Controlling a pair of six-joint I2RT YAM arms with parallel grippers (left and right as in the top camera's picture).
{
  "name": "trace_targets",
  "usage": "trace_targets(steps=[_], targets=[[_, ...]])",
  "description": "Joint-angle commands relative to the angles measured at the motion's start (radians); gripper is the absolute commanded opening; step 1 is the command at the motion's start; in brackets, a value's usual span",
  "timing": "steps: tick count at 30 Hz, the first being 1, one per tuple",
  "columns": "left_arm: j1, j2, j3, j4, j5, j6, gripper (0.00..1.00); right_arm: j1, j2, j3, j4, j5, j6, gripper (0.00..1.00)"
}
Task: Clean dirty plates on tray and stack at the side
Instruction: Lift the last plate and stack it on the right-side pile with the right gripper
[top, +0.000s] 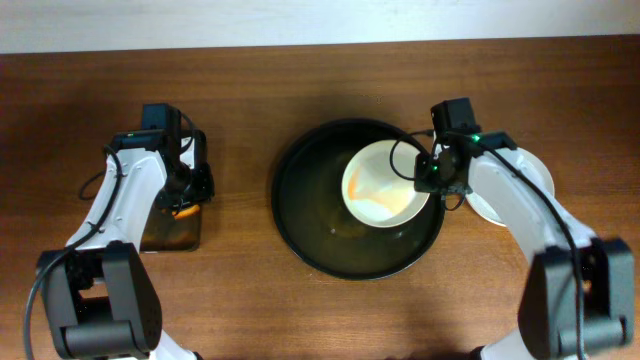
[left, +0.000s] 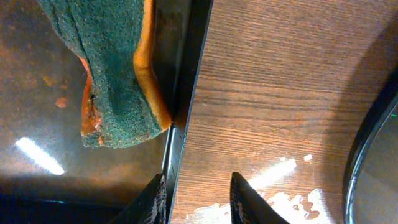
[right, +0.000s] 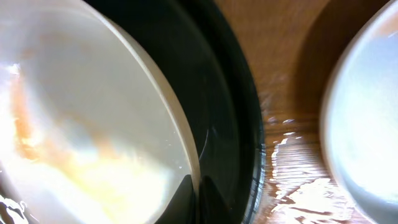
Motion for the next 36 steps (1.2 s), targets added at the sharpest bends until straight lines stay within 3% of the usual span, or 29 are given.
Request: trace_targets(steps=[1,12,19,26,29,33,36], targets=[[0.0,-0.002,0.0,0.002,0.011,-0.002,0.32,0.079,-0.077,0.008,-0.003,0.219,-0.043,0.04],[0.0,-0.002,0.0,0.003,0.011,-0.002,0.32,0.451,-0.135,0.008,-0.003,0.954,-0.042,0.04],[0.0,-0.002,0.0,0.006,0.011,-0.002,0.32,0.544,-0.135,0.008,0.004,1.181,-0.042,0.04],[0.0,-0.002,0.0,0.007,0.011,-0.002,0.32,0.545,-0.135,0.008,0.004,1.224,-0.039,0.04],[0.0,-0.002,0.0,0.007,0.011,-0.002,0.32,0.526,-0.135,0.008,0.003,1.143,-0.003,0.04],[0.0,-0.002,0.0,0.006,0.011,-0.002,0.32,0.395,-0.146,0.009,-0.048,0.957,0.14,0.03],[0.0,-0.002,0.0,0.007,0.011,-0.002,0.32,0.237,-0.203,0.023,-0.057,0.806,0.158,0.04]])
